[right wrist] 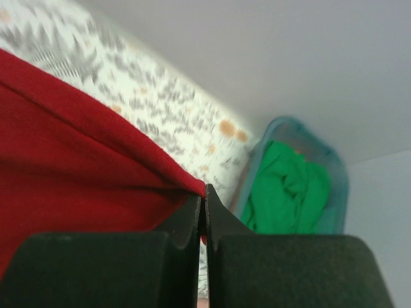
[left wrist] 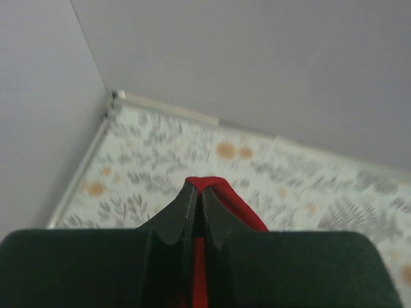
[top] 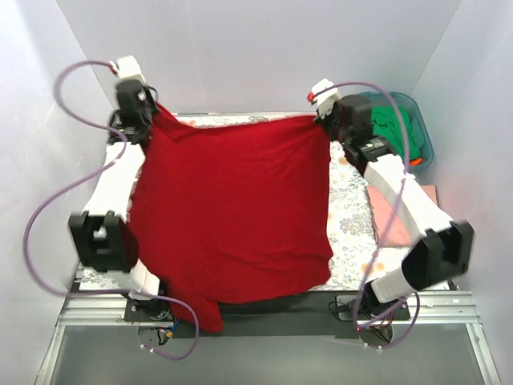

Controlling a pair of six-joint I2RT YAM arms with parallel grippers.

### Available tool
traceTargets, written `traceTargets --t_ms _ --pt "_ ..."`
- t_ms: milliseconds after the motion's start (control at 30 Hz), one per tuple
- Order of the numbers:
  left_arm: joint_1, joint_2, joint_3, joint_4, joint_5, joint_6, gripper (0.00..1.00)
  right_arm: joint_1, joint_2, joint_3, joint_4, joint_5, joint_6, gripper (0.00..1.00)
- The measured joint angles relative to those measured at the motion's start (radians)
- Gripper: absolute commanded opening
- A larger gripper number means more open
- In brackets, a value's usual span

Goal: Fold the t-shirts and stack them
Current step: Flatten the tshirt out, then fold the tshirt

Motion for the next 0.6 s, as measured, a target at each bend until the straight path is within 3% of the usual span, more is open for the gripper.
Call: traceTargets --t_ms 133,267,433,600 --pt "0.0 0.246 -0.108 0.049 0.005 -0.029 0.0 -0.062 0.177 -0.143 0.137 0.011 -0.006 0.01" --pt "0.003 0.425 -0.117 0.08 0.018 -0.072 0.0 -0.096 0.36 -0.13 0.234 0.016 -0.027 0.01" --pt "0.031 0.521 -0.114 0.154 0.064 -0.127 0.0 -0.108 0.574 -0.029 0.296 0.022 -0.055 0.01" --pt "0.07 0.599 -0.081 0.208 0.107 -0.164 0.0 -0.109 0.687 0.04 0.324 0.022 -0.08 0.01"
